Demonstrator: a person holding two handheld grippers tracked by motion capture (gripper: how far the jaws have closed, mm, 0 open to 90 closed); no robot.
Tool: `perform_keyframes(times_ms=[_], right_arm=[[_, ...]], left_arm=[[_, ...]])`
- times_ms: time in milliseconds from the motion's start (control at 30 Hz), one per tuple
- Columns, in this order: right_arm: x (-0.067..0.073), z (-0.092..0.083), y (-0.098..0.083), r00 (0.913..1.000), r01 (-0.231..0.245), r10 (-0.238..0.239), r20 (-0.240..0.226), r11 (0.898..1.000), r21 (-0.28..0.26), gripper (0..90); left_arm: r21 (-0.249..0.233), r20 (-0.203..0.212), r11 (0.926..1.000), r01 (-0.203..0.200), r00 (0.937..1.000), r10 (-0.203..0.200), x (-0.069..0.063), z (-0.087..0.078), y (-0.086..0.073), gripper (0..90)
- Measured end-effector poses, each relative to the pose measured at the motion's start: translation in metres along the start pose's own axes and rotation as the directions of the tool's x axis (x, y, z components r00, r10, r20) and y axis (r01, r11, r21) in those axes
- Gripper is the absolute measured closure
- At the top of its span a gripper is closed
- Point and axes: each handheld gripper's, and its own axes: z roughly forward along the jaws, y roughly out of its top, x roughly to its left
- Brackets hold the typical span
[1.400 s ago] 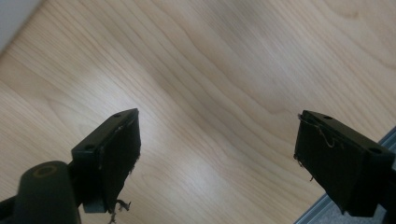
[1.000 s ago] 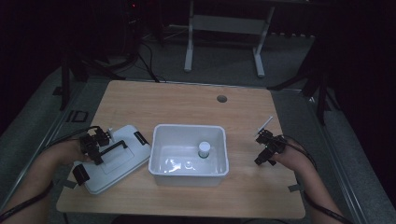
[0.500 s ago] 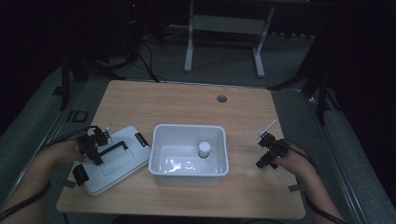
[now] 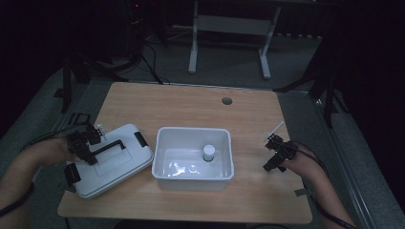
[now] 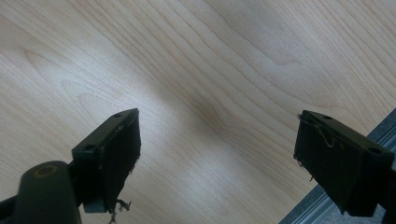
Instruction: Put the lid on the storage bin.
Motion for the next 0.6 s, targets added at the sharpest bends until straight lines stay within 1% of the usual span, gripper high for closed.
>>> perform_keyframes(times_ms=[67,233,333,367,400,433,467,567,600], right_arm=[[0.000,0.000,0.000,1.0000,0.001,-0.001,-0.003,1.000,0.000,14.2],[0.001,0.000,0.000,1.0000,0.002,-0.002,-0.003,1.000,0.003,14.1],[0.000,0.001,-0.001,1.0000,0.004,-0.004,-0.005,1.000,0.000,14.1],[0.001,0.001,-0.001,1.0000,0.001,-0.001,-0.006,1.000,0.002,14.2],[0.000,0.001,-0.001,1.0000,0.003,-0.003,-0.005,1.000,0.001,14.2],[0.000,0.002,-0.002,1.0000,0.002,-0.002,-0.005,1.000,0.001,14.2],[0.000,0.001,-0.002,1.0000,-0.002,0.002,-0.007,1.000,0.000,14.1],[0.000,0.001,-0.003,1.0000,0.002,-0.002,-0.007,1.000,-0.002,14.1],[0.000,0.001,-0.003,1.0000,0.000,0.000,-0.007,1.000,-0.002,14.2]], left_arm=[[0.002,-0.013,1.0000,-0.008,0.9999,0.008,-0.002,-0.011,-0.001,83.5],[-0.015,-0.038,0.9997,-0.022,0.9990,0.021,-0.006,-0.042,-0.001,83.5],[-0.025,-0.063,0.9988,-0.042,0.9972,0.040,-0.010,-0.060,0.001,83.5],[-0.034,-0.078,0.9983,-0.048,0.9960,0.045,-0.012,-0.066,0.002,83.5],[-0.044,-0.083,0.9980,-0.046,0.9957,0.042,-0.013,-0.071,0.004,83.5],[-0.048,-0.089,0.9970,-0.060,0.9945,0.055,-0.015,-0.076,0.006,83.5],[-0.056,-0.093,0.9963,-0.066,0.9938,0.060,-0.017,-0.080,0.009,83.5],[-0.065,-0.093,0.9929,-0.099,0.9913,0.093,-0.023,-0.090,0.018,83.5],[-0.067,-0.086,0.9918,-0.109,0.9909,0.103,-0.025,-0.092,0.021,83.5]])
